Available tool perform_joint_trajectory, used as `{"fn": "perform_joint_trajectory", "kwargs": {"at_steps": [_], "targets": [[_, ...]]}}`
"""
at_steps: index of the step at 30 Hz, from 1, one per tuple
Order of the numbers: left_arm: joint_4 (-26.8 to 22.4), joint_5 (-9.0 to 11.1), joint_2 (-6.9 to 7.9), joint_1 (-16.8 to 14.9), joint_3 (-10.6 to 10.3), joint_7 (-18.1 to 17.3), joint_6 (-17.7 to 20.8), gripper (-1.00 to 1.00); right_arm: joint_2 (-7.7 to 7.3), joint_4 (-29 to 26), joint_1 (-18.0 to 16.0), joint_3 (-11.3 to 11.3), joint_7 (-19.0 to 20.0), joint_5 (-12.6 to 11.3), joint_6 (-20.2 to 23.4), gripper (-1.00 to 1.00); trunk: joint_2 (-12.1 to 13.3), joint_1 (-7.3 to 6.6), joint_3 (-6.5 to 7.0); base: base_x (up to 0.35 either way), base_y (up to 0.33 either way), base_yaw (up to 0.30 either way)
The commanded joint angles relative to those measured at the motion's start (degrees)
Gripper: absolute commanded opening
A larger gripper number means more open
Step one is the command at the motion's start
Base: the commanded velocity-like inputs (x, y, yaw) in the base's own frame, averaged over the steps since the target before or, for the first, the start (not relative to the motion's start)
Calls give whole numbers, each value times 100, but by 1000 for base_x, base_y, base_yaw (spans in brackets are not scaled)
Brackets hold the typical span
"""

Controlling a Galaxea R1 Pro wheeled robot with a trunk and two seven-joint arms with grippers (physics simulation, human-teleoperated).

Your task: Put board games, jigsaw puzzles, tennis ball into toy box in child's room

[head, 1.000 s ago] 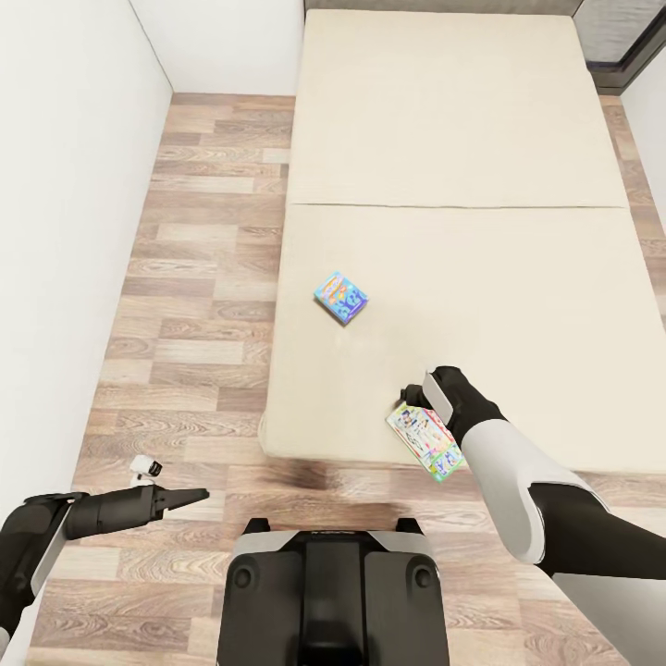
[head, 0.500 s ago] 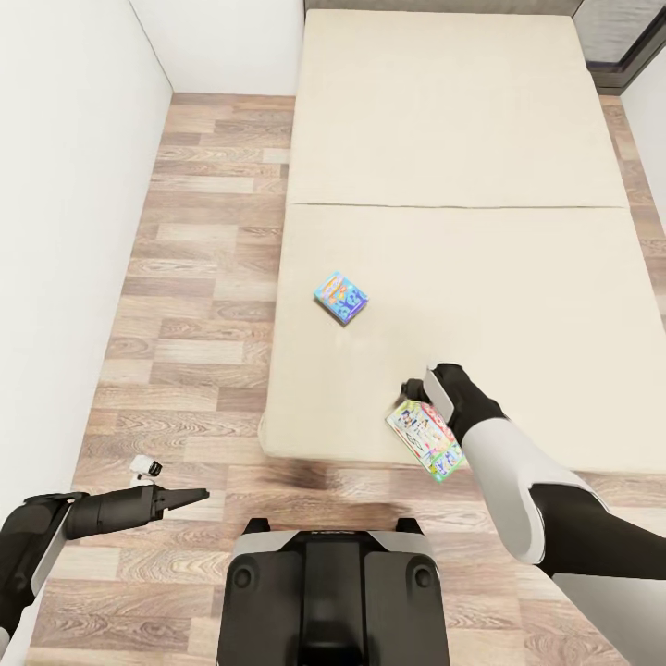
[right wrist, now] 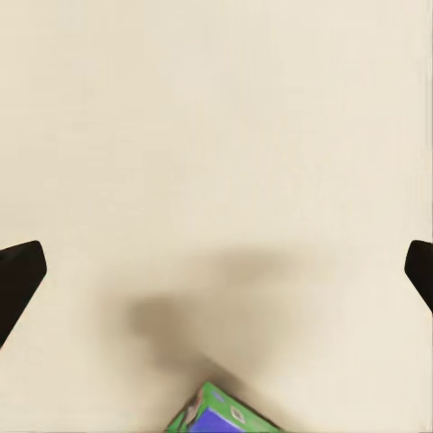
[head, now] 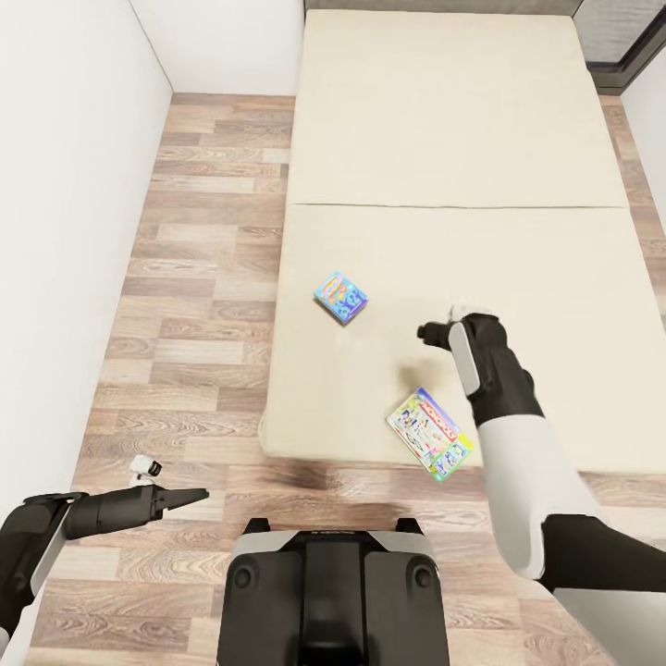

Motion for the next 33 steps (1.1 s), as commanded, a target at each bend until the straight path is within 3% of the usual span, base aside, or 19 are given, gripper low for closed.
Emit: {"fn": "perform_joint_trajectory", "kwargs": {"at_steps": [1, 8, 11, 14, 15, 16, 17, 20, 21, 25, 29, 30, 33], "targets": [[-1, -1, 1, -1, -3, -22, 61, 100, 5, -182, 44, -10, -45, -64, 96, 100, -8, 4, -6, 0, 0, 0], [-1, -1, -3, -2, -7, -22, 61, 100, 5, -1445, 524, -106, -14, -118, 762, 100, -8, 4, -6, 0, 0, 0], [-1, -1, -3, -1, -7, -22, 61, 100, 5, -2003, 860, -350, 3, -292, 988, 100, -8, 4, -6, 0, 0, 0], [-1, -1, -3, -1, -7, -22, 61, 100, 15, -2687, 1269, -703, 33, -766, 1104, 100, -8, 4, -6, 0, 0, 0], [-1, -1, -3, -1, -7, -22, 61, 100, 16, -2993, 1574, -853, 45, -1139, 1105, 100, -8, 4, -6, 0, 0, 0], [-1, -1, -3, -1, -7, -22, 61, 100, 16, -3102, 1754, -919, 51, -1357, 1105, 100, -8, 4, -6, 0, 0, 0], [-1, -1, -3, -1, -7, -22, 61, 100, 12, -3254, 2142, -1030, 69, -1835, 1105, 100, -8, 4, -6, 0, 0, 0], [-1, -1, 0, -1, -3, -22, 61, 100, 9, -3382, 2718, -1164, 118, -2589, 1105, 100, -8, 4, -6, 0, 0, 0], [-1, -1, 2, -1, -1, -22, 61, 100, 8, -3429, 3051, -1240, 170, -3046, 1100, 100, -8, 4, -6, 0, 0, 0], [-1, -1, 4, -1, 0, -22, 61, 100, 2, -3487, 3680, -1387, 471, -3874, 928, 100, -8, 4, -6, 0, 0, 0], [-1, -1, 5, -1, 1, -22, 61, 100, -6, -3505, 4056, -1503, 1115, -4170, 753, 100, -8, 4, -6, 0, 0, 0], [-1, -1, 5, -1, 1, -22, 61, 100, -8, -3510, 4227, -1542, 1569, -4242, 669, 100, -8, 4, -6, 0, 0, 0], [0, -1, 5, -1, 1, -22, 61, 100, -40, -3516, 4463, -1581, 2312, -4293, 521, 100, -8, 4, -1, 0, 0, -17]]}}
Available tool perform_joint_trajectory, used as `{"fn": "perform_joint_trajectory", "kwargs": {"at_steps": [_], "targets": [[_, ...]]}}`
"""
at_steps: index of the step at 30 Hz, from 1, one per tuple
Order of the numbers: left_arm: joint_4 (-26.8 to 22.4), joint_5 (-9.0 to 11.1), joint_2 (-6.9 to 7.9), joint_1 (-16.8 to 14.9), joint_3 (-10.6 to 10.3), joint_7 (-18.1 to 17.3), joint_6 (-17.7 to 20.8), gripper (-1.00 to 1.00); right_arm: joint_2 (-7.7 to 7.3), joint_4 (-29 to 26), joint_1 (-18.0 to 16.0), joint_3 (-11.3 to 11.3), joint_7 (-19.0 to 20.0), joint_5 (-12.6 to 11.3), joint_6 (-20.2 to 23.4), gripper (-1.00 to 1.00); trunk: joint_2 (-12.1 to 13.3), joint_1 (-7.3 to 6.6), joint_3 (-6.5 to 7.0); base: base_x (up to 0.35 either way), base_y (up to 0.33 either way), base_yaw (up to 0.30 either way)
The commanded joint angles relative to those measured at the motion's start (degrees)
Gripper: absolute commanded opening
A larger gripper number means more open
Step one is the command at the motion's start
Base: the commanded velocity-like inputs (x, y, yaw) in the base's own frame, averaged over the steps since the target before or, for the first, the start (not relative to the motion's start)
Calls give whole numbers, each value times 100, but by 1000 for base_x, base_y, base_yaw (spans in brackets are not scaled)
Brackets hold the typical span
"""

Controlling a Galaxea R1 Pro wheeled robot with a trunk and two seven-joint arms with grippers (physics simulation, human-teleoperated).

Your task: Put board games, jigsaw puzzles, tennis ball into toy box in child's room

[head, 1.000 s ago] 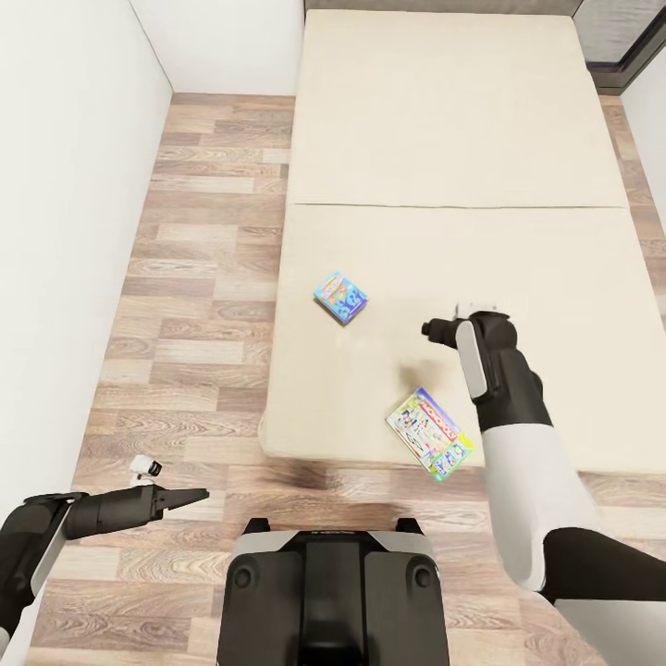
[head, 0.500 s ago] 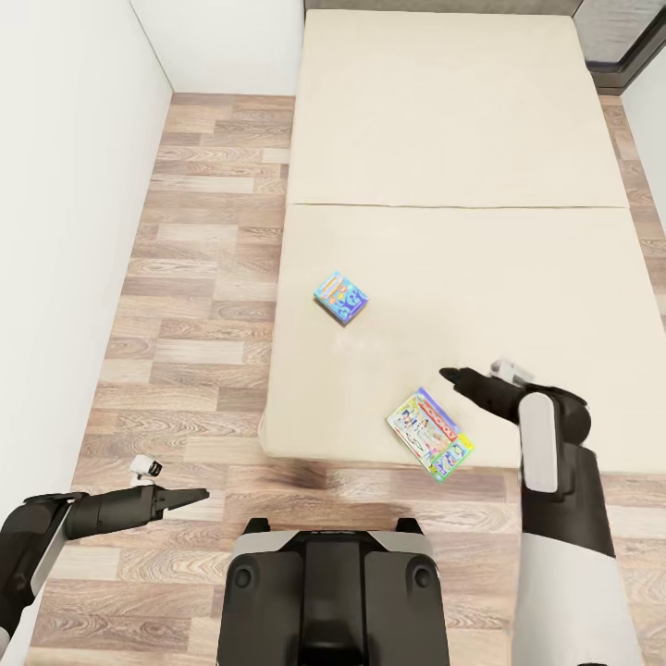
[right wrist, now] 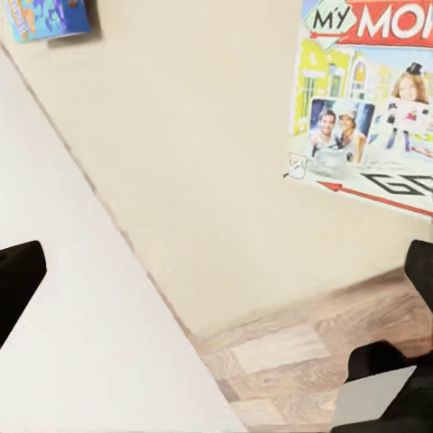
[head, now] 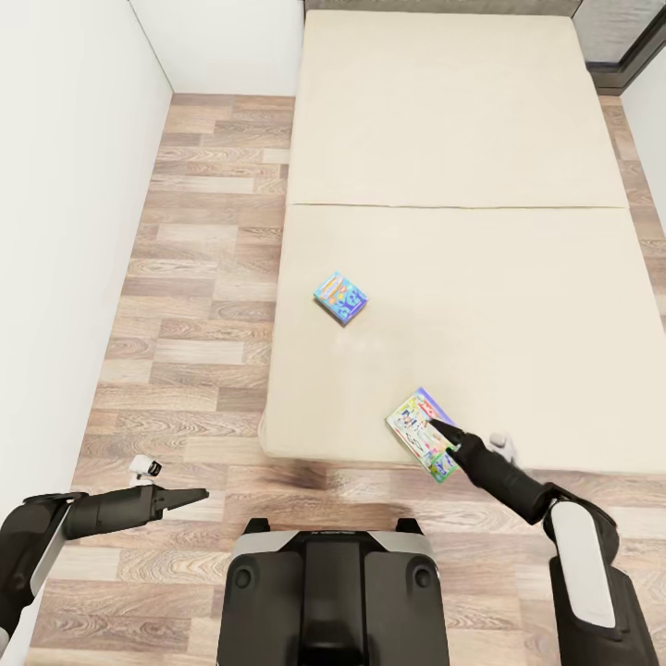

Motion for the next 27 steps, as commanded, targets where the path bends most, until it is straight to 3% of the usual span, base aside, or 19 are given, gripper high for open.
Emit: {"fn": "perform_joint_trajectory", "kwargs": {"at_steps": [1, 2, 4, 5, 10, 16, 27], "targets": [[-1, -2, 2, -1, -2, -22, 61, 100, -18, -3, 66, -29, 304, 46, -25, 100, -8, 4, -1, 0, 0, -41], [-1, -2, 2, -1, -2, -22, 61, 100, -101, -5, 178, -44, 749, 33, -138, 100, -8, 4, 5, 0, 0, -56], [-2, -1, 2, -2, -2, -22, 61, 100, -225, -4, 252, -50, 1131, 24, -238, 100, -8, 4, 18, 0, 0, -59], [-2, -3, 2, -2, -2, -22, 61, 100, -370, 5, 299, -49, 1420, 21, -318, 100, -8, 4, 26, 0, 0, -41], [2, -7, 2, -1, -2, -22, 61, 100, -687, 160, 368, -36, 1820, 15, -555, 100, -8, 4, 68, 0, 0, -22], [0, -9, 7, -1, -2, -22, 61, 100, -791, 330, 387, -23, 1967, 9, -743, 100, -8, 4, 123, 0, 0, -5], [4, -8, 8, -1, -2, -22, 59, 100, -797, 351, 469, 52, 2144, 9, -792, 100, -8, 4, 226, 0, 0, 0]]}}
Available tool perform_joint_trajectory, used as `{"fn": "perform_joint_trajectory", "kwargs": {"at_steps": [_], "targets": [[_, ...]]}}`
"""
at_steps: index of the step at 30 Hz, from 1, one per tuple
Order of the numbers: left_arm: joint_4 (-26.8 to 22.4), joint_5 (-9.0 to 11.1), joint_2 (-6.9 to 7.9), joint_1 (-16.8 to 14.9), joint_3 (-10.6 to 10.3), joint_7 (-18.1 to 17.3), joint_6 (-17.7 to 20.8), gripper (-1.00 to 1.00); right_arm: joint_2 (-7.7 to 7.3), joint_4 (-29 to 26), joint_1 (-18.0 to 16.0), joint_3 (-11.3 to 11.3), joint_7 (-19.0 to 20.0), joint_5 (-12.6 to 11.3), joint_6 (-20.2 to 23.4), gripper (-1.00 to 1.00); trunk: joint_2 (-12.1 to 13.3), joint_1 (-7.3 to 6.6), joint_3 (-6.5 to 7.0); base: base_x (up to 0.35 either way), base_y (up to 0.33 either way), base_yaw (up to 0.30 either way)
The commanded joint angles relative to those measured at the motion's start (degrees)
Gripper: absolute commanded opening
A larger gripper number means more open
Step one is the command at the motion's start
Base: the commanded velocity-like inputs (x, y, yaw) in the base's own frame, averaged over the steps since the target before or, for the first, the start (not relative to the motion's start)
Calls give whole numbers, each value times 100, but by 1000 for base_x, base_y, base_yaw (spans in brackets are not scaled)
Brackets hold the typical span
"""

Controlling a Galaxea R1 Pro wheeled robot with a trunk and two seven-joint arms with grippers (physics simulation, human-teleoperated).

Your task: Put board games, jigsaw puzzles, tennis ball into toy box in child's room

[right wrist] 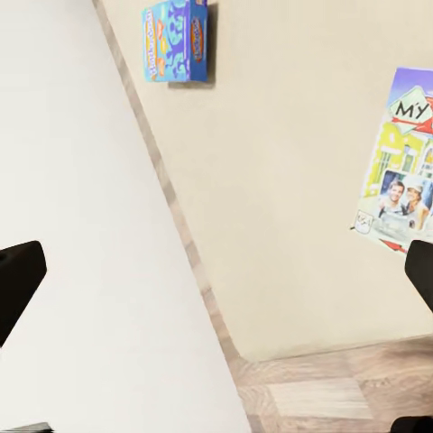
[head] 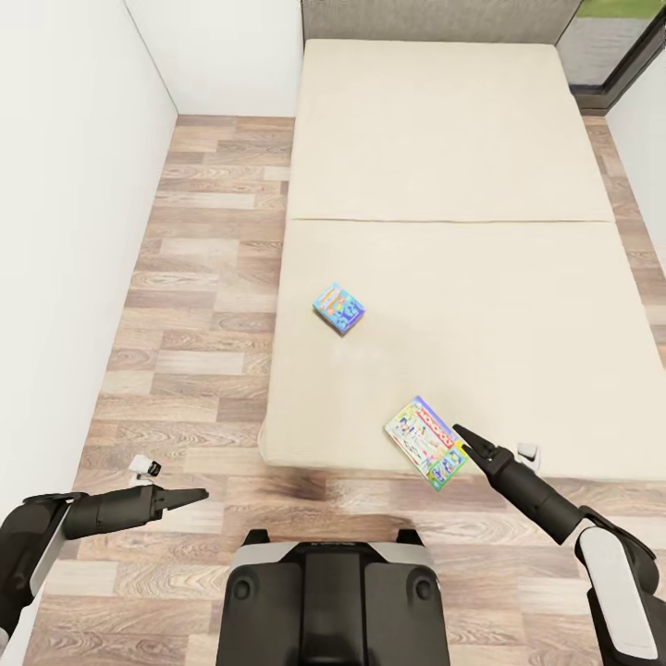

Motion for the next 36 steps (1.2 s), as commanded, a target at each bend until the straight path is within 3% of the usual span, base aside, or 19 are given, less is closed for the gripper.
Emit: {"fn": "perform_joint_trajectory", "kwargs": {"at_steps": [1, 17, 36], "targets": [[0, -2, 0, -1, -1, -22, 61, 100, -2, -3, 7, 3, 27, -6, 38, 100, -8, 4, 4, 0, 0, 0], [2, -10, -24, 0, -34, -22, 69, 100, -20, 8, 234, 57, 359, 283, -232, 100, -8, 4, 157, 0, 0, 0], [154, -8, -21, 0, -27, -22, 12, 100, -21, 18, 237, 44, 437, 303, -264, 100, -8, 4, 338, 0, 0, 0]]}}
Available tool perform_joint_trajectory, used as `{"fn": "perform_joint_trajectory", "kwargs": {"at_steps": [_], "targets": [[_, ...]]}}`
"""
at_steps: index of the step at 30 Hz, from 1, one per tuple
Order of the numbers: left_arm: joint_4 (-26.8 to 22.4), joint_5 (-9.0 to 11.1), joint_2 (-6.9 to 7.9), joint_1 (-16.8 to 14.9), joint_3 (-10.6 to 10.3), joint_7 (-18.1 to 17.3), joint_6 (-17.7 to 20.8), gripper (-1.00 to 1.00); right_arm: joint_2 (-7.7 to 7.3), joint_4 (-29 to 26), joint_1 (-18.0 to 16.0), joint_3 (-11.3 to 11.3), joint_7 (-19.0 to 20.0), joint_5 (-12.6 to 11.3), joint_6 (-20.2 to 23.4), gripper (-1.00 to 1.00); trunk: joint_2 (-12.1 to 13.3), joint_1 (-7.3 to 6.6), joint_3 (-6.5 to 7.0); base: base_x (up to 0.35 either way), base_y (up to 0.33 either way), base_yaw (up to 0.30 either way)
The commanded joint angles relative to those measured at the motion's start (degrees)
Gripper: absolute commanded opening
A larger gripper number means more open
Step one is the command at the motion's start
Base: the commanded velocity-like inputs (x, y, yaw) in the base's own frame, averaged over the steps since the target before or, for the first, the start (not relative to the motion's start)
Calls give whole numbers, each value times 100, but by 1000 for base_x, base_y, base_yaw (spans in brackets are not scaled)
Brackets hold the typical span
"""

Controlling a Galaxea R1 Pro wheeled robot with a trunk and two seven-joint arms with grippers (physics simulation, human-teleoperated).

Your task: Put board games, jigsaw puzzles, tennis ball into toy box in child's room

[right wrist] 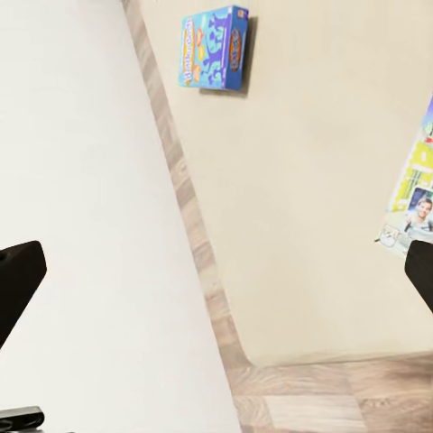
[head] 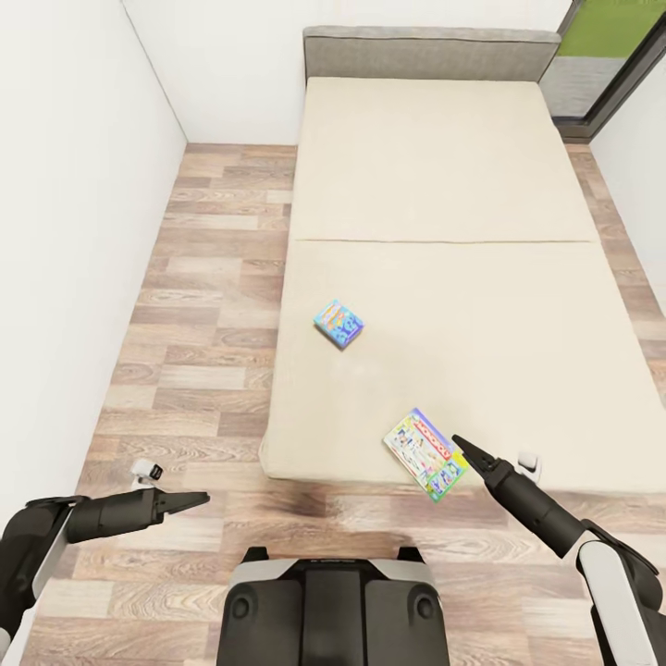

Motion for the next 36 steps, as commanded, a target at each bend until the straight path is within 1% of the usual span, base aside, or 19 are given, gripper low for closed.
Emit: {"fn": "perform_joint_trajectory", "kwargs": {"at_steps": [1, 29, 36], "targets": [[1, 0, 12, -1, 8, -22, 57, 100, 1, -12, -3, -11, 7, -17, 40, 100, -8, 3, 4, 0, 0, 0], [5, 3, 35, -3, 25, -22, 49, 100, 9, -1, -3, 7, -16, -9, 23, 100, -8, 3, 271, -10, 0, 0], [5, 3, 30, -1, 21, -22, 49, 100, 15, 5, -3, 20, -3, 166, -173, 100, -8, 3, 338, 0, 0, 0]]}}
